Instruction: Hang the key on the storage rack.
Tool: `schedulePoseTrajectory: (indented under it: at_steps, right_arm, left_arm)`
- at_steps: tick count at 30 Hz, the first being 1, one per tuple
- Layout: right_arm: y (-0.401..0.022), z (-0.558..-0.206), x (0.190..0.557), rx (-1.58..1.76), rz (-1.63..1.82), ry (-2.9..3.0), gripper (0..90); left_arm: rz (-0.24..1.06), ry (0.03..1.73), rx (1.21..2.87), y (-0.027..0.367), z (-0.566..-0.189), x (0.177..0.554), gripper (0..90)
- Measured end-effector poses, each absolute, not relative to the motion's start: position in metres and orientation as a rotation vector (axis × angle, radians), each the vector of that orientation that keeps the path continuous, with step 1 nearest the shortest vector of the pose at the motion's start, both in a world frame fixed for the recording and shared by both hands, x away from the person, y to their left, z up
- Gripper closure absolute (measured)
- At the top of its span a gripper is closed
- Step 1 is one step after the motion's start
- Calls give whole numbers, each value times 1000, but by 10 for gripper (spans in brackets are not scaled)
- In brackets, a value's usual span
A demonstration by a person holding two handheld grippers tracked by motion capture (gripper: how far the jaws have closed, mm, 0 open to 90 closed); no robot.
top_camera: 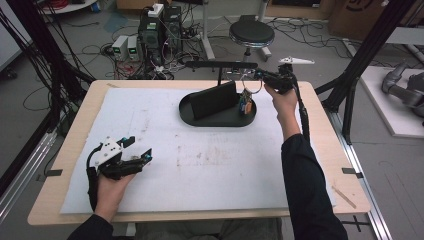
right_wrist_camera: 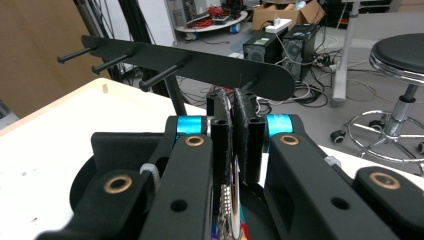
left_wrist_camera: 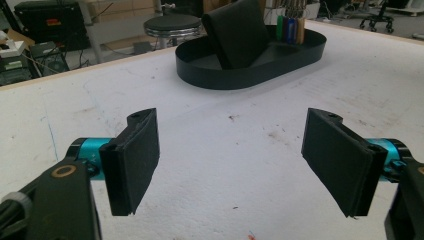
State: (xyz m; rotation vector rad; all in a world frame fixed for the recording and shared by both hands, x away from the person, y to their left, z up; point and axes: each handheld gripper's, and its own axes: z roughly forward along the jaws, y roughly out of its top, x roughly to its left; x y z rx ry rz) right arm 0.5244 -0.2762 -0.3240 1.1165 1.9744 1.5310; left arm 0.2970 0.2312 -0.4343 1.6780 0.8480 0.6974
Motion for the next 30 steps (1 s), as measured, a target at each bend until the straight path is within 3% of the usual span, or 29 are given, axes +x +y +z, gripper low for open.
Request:
schedulePoseTrajectory:
  at_steps: [7, 13, 23, 30]
  right_arm:
    - [-275, -326, 525, 1131, 1489, 1964, 836]
    - [-277, -325, 523, 1152, 1453, 1936, 753]
    - [-277, -317, 514, 1117, 1403, 1919, 521]
    - [-276, -312, 510, 1081, 1400, 1921, 425]
  left_arm:
    - [695, 846, 1678, 232, -435, 297, 233]
    - [695, 847, 1681, 231, -435, 297, 233]
    - [692, 841, 1683, 229, -435, 296, 233]
    - [680, 839, 1694, 227, -437, 298, 233]
